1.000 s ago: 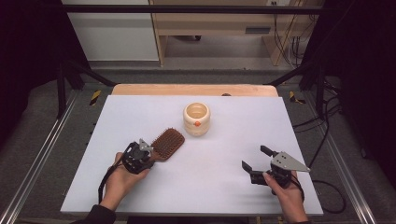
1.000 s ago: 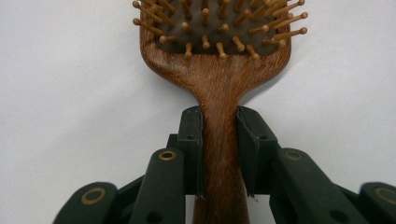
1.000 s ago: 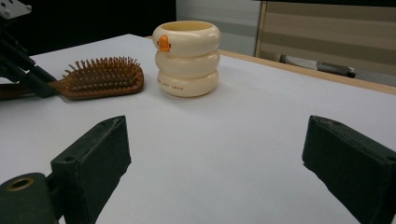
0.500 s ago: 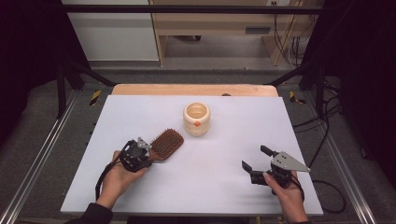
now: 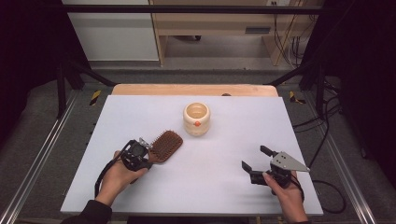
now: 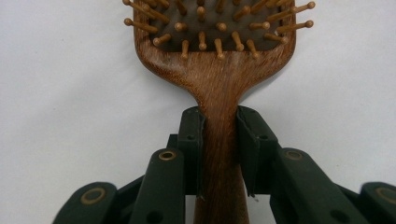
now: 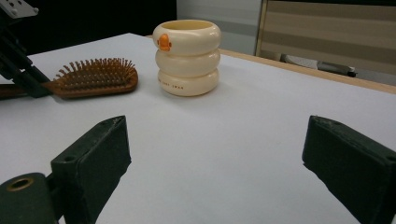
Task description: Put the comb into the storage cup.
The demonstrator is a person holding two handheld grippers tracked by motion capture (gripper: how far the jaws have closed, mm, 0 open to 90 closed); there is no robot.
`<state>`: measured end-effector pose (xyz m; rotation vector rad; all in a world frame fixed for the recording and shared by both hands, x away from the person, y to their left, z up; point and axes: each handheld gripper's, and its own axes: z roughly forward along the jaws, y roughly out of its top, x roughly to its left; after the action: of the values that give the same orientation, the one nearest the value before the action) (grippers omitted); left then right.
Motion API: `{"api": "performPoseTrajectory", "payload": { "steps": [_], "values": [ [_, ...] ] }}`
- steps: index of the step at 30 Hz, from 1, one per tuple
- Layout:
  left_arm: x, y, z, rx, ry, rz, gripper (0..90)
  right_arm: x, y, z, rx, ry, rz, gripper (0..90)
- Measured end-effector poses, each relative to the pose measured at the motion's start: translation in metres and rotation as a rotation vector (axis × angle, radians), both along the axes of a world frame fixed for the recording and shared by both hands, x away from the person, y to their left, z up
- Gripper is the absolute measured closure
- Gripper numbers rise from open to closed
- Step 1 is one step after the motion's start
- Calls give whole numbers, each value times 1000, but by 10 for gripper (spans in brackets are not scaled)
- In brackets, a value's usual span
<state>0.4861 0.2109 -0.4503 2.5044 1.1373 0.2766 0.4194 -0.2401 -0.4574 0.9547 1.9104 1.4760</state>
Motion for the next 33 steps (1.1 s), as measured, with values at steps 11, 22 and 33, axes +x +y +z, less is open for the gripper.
{"api": "performPoseTrajectory", "payload": {
  "steps": [11, 22, 33],
  "values": [
    [4, -5, 0, 13, 28, 4, 649, 0, 1, -1, -2, 2, 3, 76],
    [2, -14, -1, 49, -11, 3, 723, 0, 1, 0, 1, 2, 3, 76],
    [-7, -9, -2, 22, -74, -22, 726, 0, 1, 0, 1, 2, 3, 75]
  ]
}}
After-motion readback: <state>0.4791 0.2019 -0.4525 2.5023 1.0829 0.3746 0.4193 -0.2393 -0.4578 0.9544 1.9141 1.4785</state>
